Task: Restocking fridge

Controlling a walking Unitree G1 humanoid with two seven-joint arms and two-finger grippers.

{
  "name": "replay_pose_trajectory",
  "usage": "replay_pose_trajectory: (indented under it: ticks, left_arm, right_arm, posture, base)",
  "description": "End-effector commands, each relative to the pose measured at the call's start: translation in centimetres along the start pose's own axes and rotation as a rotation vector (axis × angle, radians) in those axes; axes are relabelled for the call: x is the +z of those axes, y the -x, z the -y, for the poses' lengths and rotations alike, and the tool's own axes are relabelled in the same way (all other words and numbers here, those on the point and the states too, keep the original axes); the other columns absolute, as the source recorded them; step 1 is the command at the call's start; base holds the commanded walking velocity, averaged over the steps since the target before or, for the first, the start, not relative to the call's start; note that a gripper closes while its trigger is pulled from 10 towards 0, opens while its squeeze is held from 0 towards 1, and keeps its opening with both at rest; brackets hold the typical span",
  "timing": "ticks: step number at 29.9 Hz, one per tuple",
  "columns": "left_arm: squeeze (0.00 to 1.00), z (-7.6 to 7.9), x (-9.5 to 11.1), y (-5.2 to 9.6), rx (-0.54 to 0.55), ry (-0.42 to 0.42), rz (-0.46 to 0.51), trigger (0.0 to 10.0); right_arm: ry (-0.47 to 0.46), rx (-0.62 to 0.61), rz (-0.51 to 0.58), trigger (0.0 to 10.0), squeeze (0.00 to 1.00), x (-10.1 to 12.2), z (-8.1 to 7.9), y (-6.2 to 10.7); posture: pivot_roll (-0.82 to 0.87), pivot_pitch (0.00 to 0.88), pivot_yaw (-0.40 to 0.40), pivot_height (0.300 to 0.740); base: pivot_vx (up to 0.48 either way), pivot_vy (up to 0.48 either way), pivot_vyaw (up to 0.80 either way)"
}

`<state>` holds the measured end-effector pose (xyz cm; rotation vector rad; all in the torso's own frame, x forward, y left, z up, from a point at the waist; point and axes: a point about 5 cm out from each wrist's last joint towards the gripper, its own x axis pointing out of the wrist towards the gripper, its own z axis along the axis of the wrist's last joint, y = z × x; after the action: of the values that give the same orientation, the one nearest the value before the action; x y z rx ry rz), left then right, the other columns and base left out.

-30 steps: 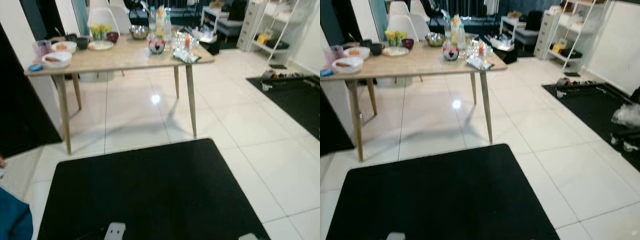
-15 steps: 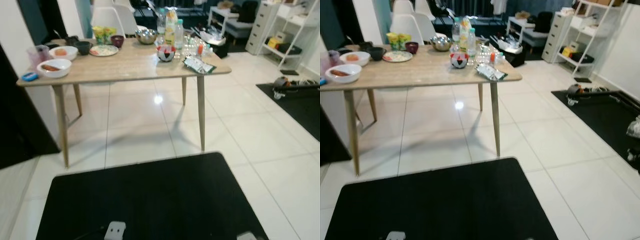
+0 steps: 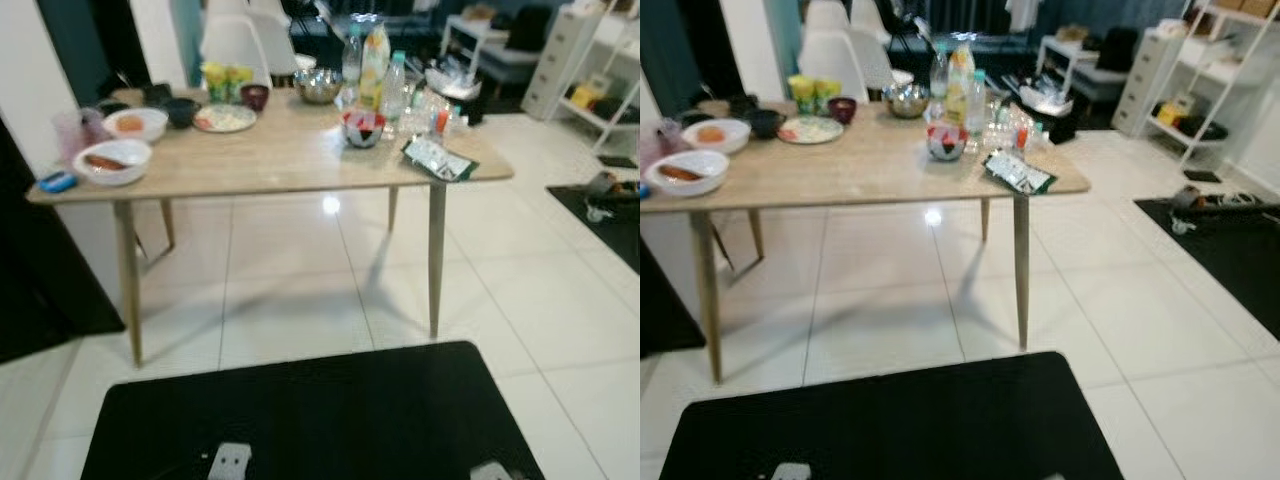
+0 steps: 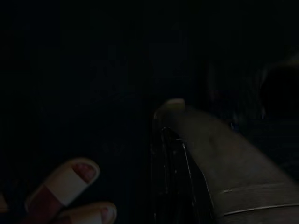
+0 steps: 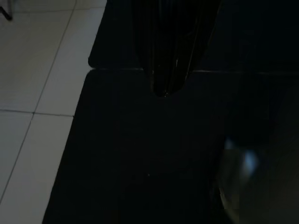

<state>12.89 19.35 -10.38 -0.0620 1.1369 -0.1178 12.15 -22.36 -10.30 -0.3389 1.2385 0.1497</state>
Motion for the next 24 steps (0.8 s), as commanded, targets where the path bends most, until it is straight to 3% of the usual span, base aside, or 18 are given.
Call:
replay_pose_trajectory:
  ticks: [1,24]
  left_arm:
    - [0.0,0.35,-0.27,-0.06,-0.009,0.0,-0.012,10.0]
    - [0.0,0.53,-0.41,-0.08,-0.013,-0.023,-0.012,10.0]
  right_arm:
    - [0.012,-0.008,0.012,10.0,0.0,0.45,0.37,0.01]
    - [0.046,-0.003,0.012,10.0,0.0,0.3,0.4,0.04]
  posture:
    - [0.03,0.0,-0.033,0.74]
    - [0.05,0.0,-0.042,0.74]
  base:
    - [0.48,0.0,0.0]
    - [0.48,0.0,0.0]
